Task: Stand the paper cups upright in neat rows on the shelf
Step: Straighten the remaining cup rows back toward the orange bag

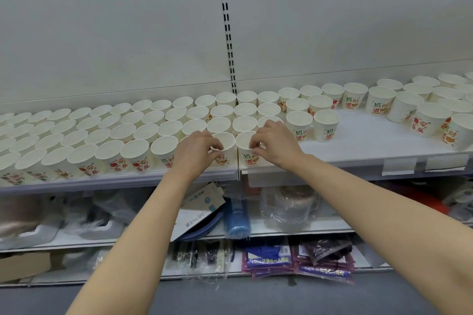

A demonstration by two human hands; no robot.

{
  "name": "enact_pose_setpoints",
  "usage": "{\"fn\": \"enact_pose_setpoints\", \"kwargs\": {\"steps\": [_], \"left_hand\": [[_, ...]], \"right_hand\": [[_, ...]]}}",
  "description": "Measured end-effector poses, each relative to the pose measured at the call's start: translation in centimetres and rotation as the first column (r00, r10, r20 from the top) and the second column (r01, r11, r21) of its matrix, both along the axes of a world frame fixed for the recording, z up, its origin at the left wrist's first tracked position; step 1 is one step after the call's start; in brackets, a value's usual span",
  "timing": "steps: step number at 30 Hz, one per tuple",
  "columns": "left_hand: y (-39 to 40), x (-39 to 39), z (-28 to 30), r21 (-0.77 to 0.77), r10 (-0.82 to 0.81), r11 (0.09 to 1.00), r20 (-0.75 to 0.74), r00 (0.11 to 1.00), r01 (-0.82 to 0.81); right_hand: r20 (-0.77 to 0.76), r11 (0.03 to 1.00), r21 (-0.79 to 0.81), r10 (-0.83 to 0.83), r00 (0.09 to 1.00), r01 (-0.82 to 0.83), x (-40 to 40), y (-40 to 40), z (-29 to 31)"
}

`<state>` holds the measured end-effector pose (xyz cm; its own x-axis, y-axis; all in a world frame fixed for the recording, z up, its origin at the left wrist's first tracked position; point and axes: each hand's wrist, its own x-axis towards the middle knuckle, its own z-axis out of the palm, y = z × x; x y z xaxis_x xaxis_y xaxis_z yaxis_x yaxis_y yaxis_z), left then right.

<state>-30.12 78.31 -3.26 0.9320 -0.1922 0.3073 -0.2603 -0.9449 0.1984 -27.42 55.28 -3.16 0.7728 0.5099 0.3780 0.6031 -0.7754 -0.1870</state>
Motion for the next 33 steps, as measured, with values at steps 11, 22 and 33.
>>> {"fn": "enact_pose_setpoints", "kwargs": {"steps": [11, 22, 33], "left_hand": [[-6.2, -1.0, 0.8, -0.181, 0.02, 0.983, 0.176, 0.984, 0.012], [-24.9, 0.2, -2.0, -0.284, -0.169, 0.941, 0.085, 0.982, 0.186], [-44.3, 4.2, -0.6, -0.287, -0.313, 0.908, 0.016, 0.95, 0.304]], "right_hand": [[0.087, 0.933, 0.315, -0.21, 0.974, 0.173, -2.3, -5.7, -2.0], [0.121, 0.859, 0.334, -0.448, 0.886, 0.389, -5.8, -22.8, -4.7], [0.191, 0.755, 0.406, -0.62, 0.761, 0.514, -6.4, -39.8, -3.9]]}}
